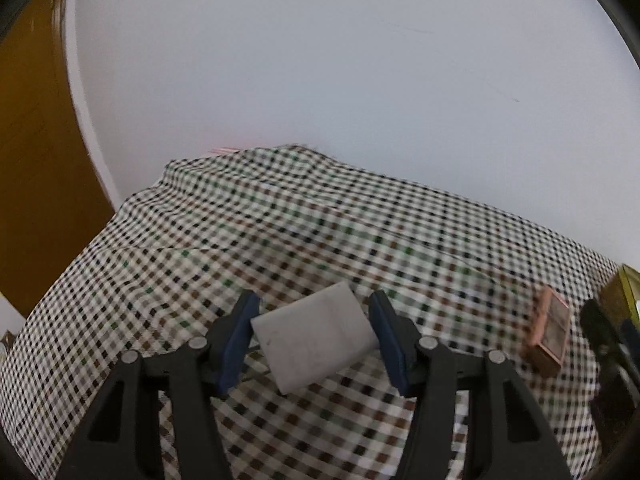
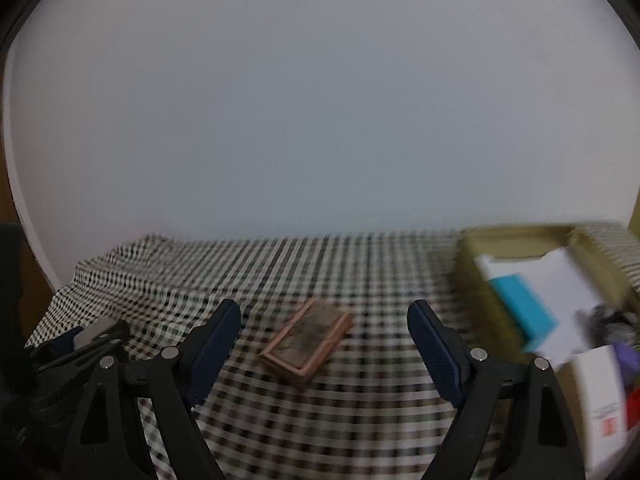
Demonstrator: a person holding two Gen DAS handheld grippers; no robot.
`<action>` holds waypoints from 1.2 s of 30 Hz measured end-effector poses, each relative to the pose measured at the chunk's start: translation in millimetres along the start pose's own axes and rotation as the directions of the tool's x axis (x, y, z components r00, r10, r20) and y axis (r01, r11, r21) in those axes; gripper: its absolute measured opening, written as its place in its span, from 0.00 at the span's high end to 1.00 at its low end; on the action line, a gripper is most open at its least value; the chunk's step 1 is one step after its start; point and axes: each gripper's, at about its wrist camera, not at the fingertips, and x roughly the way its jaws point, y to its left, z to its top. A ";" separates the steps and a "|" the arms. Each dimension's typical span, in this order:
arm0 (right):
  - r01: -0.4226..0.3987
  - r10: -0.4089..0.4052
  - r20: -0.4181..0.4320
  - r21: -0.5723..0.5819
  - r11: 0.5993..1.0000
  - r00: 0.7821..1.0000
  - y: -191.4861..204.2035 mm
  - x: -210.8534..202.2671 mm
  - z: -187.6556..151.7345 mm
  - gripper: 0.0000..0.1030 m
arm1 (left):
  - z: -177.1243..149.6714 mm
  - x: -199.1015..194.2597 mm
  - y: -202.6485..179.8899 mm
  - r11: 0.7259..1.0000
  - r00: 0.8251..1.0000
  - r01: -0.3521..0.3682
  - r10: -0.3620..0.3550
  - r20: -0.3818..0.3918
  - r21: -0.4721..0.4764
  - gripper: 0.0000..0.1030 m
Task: Organize rigid objects
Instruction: 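Grasp the white plug charger with the left tool while the right tool grasps the copper card case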
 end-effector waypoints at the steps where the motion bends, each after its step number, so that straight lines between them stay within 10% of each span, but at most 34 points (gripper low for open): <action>1: -0.004 0.004 -0.038 0.013 1.000 0.999 2.7 10.3 1.5 0.15 | 0.3 1.6 1.6 1.000 1.000 -0.002 0.002 -0.006 -0.005 0.45; 16: 0.160 -0.163 -0.322 -0.037 0.986 0.933 31.1 89.1 5.7 0.33 | 2.1 9.6 -0.4 1.000 0.999 -0.018 0.018 -0.044 0.002 0.44; 21: 0.103 -0.124 -0.312 -0.083 0.991 0.942 37.7 83.7 6.8 0.53 | 3.7 10.5 0.9 1.000 0.999 -0.018 0.019 -0.042 0.012 0.44; 29: 0.010 -0.025 -0.299 -0.052 0.999 0.954 29.4 68.1 2.9 0.53 | 2.4 8.7 -4.5 0.999 0.999 -0.008 0.009 -0.031 0.040 0.44; 36: 0.054 -0.063 -0.082 -0.112 0.992 0.995 27.8 15.4 3.8 0.53 | 1.3 -2.9 -11.5 0.998 0.999 0.014 -0.016 0.038 0.068 0.45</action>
